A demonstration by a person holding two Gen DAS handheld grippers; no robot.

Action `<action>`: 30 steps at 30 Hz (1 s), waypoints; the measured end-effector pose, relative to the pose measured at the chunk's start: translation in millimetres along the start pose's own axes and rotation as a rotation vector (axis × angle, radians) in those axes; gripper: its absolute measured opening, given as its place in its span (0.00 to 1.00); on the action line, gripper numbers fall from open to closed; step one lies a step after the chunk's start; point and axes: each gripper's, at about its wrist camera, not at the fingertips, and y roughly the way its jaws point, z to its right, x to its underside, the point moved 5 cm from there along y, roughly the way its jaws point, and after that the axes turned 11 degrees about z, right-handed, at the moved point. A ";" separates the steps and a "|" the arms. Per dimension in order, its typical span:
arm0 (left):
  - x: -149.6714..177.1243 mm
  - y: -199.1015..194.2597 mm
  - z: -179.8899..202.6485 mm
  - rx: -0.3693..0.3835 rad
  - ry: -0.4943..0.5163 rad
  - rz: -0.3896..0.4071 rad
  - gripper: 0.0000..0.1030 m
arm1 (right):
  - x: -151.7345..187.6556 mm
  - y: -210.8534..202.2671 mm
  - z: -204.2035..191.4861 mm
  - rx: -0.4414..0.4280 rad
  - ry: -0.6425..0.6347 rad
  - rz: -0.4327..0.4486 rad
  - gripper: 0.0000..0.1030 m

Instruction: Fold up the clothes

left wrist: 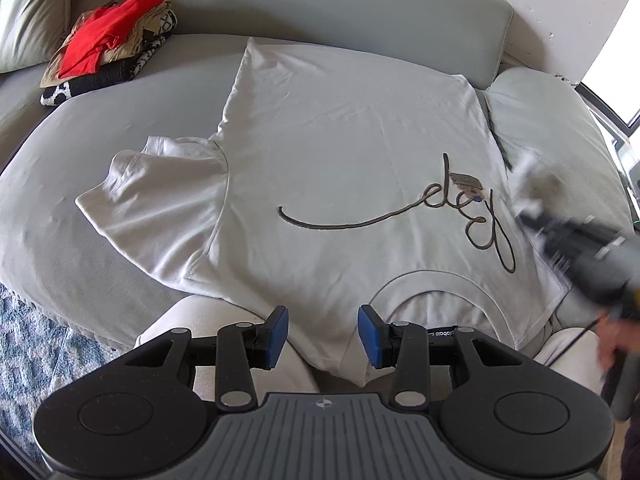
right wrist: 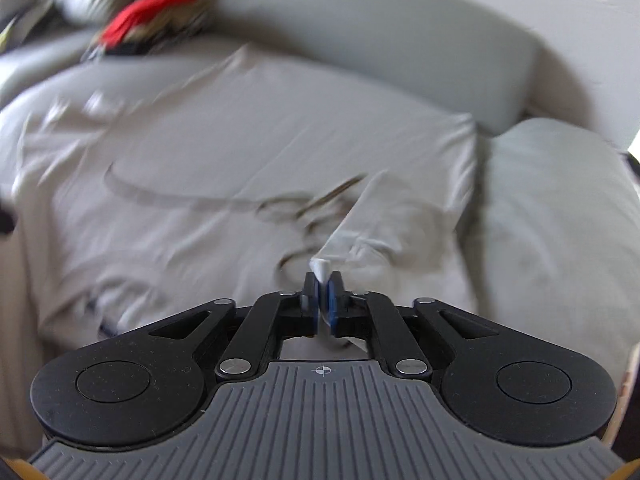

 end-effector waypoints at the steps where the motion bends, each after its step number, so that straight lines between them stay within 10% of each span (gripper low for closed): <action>1: 0.6 0.6 -0.7 0.000 -0.003 -0.004 0.38 | -2.1 -5.1 3.3 -0.015 0.029 0.013 0.19; 3: 1.1 1.3 -1.3 0.001 -0.008 -0.007 0.38 | -9.2 -18.5 18.4 -0.016 0.126 0.048 0.38; 9: 0.7 6.9 -0.9 0.001 -0.012 -0.016 0.38 | 0.4 -5.7 121.6 0.249 0.497 -0.092 0.16; 14: 4.5 12.5 8.7 0.018 0.008 -0.035 0.38 | 24.9 35.8 106.7 0.229 0.258 -0.368 0.13; 19: 5.9 11.4 6.7 0.014 0.014 -0.031 0.39 | 27.8 27.8 99.8 0.238 0.177 -0.460 0.12; 26: 3.9 14.1 -10.0 0.006 -0.029 -0.031 0.39 | -27.5 27.5 112.5 0.276 0.277 -0.208 0.18; 30: 2.9 15.7 -11.0 0.003 -0.028 -0.036 0.39 | -27.3 79.7 100.1 0.268 0.315 -0.271 0.18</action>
